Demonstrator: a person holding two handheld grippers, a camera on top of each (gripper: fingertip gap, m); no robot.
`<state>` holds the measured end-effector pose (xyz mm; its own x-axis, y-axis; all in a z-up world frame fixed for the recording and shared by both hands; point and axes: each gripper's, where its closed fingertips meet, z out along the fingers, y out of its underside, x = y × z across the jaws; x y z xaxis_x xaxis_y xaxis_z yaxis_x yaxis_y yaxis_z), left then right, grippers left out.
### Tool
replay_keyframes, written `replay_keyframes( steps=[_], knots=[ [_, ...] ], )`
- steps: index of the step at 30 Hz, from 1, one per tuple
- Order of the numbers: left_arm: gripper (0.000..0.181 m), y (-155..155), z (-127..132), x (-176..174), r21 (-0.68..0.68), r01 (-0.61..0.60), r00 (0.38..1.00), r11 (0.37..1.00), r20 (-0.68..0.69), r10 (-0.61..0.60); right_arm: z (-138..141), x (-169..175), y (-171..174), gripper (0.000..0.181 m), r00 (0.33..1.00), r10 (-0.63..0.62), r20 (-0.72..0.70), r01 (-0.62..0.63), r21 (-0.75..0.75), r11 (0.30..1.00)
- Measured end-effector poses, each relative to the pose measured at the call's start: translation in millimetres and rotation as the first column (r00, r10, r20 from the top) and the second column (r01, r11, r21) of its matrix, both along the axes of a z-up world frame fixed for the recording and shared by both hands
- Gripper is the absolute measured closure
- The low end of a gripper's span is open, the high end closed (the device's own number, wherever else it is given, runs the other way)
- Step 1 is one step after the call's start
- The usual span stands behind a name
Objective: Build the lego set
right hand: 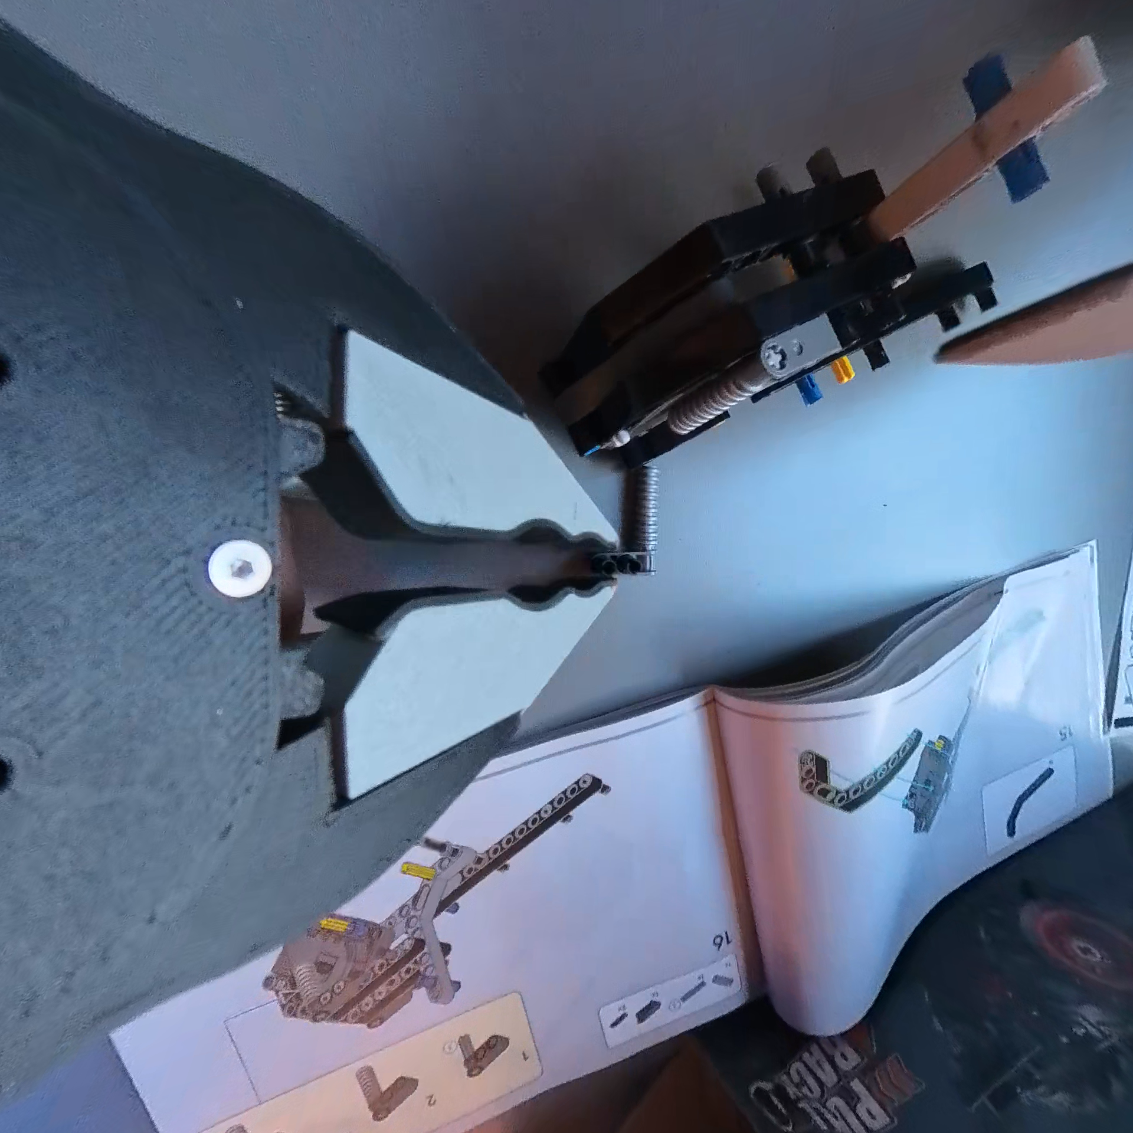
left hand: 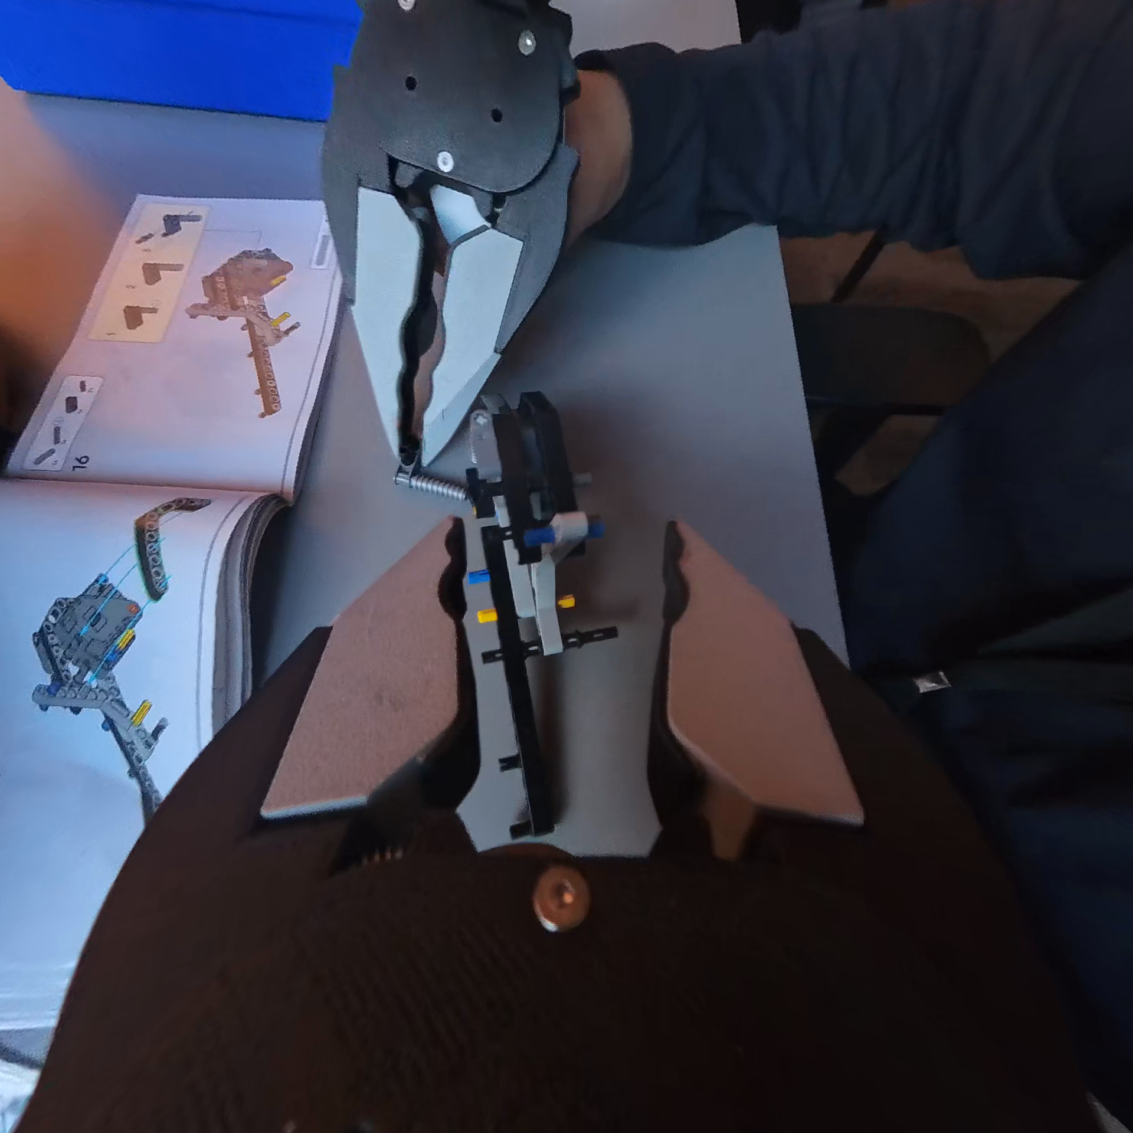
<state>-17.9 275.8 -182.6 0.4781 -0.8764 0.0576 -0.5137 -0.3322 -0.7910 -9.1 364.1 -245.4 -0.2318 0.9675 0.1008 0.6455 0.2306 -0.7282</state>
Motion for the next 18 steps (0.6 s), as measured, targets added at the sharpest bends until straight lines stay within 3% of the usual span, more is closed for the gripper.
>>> replay_keyframes(
  steps=[1,5,8,13,15,18],
  knots=[
    [0.118,1,2,-3,0.003,-0.006,1.0,1.0,0.019,0.006,0,1,0,0.176,1.0,0.003,-0.001,-0.003,-0.002,1.0],
    [0.12,7,2,-20,0.002,-0.065,0.995,0.998,0.074,0.065,12,13,18,0.176,0.997,-0.059,-0.044,0.058,-0.015,0.998],
    [0.127,20,0,-39,0.013,-0.164,0.983,0.986,0.081,0.163,44,35,54,0.177,0.971,-0.17,-0.169,0.181,0.048,0.982],
    [0.126,30,1,-50,-0.032,-0.228,0.964,0.973,0.13,0.23,132,61,83,0.177,0.791,-0.277,-0.545,0.325,-0.01,0.946],
    [0.127,31,2,-50,-0.03,-0.23,0.963,0.973,0.14,0.232,149,68,86,0.177,0.738,-0.265,-0.621,0.38,0.058,0.923],
    [0.129,34,2,-52,-0.017,-0.24,0.962,0.971,0.132,0.24,153,65,79,0.177,0.744,-0.207,-0.636,0.409,0.187,0.893]
  ],
)
